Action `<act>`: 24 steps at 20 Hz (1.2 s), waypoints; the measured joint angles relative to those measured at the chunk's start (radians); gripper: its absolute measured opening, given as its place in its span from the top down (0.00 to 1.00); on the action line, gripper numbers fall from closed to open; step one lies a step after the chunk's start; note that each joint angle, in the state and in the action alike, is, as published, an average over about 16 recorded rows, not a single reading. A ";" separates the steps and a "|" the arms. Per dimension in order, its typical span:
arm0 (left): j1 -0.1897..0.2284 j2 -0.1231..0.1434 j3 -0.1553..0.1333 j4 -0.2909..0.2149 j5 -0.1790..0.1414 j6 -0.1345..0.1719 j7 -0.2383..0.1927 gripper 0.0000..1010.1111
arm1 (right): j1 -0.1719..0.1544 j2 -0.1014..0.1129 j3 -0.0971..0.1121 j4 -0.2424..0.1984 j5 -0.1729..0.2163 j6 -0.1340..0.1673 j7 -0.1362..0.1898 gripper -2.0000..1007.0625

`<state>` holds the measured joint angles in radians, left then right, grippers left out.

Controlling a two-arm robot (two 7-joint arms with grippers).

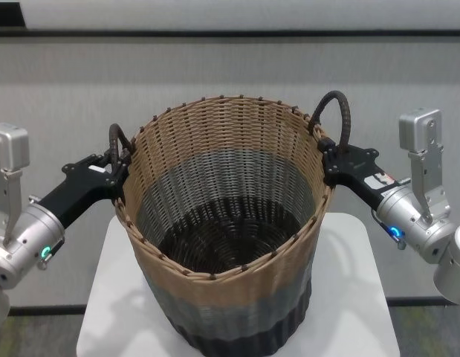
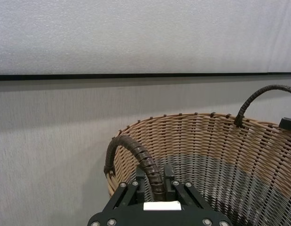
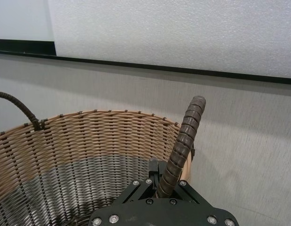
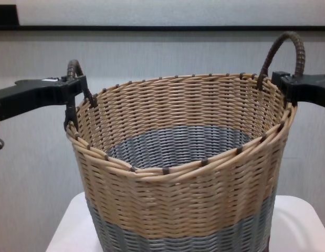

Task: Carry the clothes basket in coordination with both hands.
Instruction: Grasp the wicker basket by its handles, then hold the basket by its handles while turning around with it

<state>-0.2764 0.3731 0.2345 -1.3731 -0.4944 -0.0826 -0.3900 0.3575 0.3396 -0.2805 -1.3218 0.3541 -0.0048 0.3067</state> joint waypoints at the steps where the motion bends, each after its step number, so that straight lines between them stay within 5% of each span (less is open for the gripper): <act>1: 0.000 0.000 0.000 0.000 0.000 0.000 0.000 0.69 | 0.000 0.000 0.000 0.000 0.000 0.000 0.000 0.99; 9: 0.000 0.000 0.000 0.000 0.000 0.000 0.000 0.83 | 0.000 0.000 0.000 0.000 0.000 0.000 0.000 0.99; 24: 0.012 0.000 -0.011 -0.043 0.012 -0.008 -0.005 0.85 | -0.014 -0.013 0.027 -0.009 0.003 -0.045 0.026 0.99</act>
<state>-0.2646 0.3734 0.2233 -1.4158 -0.4823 -0.0910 -0.3947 0.3431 0.3262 -0.2531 -1.3312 0.3567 -0.0501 0.3323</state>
